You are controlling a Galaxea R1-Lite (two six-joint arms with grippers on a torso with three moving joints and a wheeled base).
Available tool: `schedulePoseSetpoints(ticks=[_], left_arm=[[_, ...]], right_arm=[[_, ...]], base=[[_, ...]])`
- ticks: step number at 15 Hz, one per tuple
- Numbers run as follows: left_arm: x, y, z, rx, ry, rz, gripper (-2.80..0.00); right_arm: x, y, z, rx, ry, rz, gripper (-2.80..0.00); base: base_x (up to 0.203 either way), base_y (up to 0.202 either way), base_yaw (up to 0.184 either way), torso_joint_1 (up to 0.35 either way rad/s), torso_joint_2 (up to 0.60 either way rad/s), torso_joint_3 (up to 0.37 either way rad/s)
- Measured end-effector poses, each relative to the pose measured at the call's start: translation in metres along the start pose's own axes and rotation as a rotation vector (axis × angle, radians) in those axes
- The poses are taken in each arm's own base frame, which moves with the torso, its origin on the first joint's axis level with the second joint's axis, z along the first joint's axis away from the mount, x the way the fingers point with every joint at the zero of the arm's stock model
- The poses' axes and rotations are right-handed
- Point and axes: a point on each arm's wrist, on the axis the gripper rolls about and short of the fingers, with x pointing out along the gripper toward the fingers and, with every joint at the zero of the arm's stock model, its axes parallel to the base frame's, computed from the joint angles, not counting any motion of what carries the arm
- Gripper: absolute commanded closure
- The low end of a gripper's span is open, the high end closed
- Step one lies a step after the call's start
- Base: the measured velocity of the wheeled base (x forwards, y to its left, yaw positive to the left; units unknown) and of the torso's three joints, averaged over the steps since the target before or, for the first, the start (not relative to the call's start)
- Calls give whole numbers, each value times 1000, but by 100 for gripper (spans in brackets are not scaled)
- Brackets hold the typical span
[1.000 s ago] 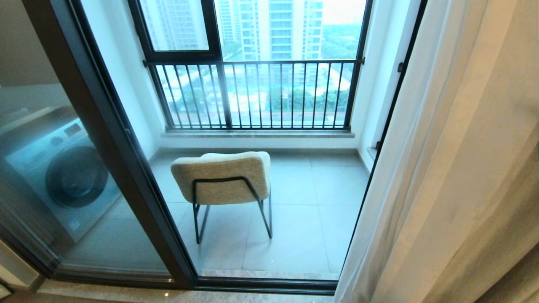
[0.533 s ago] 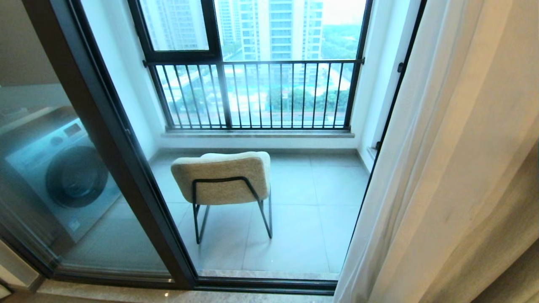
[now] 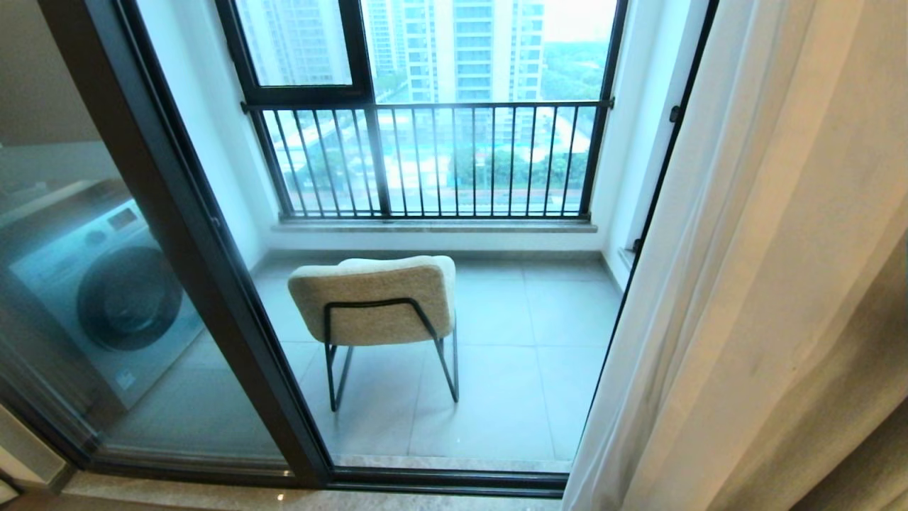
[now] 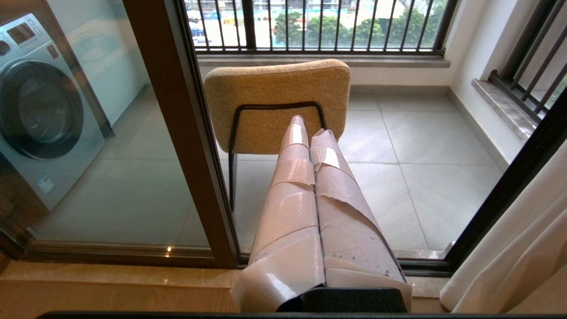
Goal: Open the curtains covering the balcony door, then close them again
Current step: Close the inner curtains on both sides
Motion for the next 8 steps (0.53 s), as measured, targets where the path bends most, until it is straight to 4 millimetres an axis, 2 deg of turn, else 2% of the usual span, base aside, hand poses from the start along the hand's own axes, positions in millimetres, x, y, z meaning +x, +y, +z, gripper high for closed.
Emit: schedulePoseSetpoints(ticks=[8], left_arm=[[0, 0, 0, 0, 0, 0, 0]], right_arm=[[-23, 17, -29, -139, -24, -176, 0]], base=[[0, 0, 0, 0, 0, 0]])
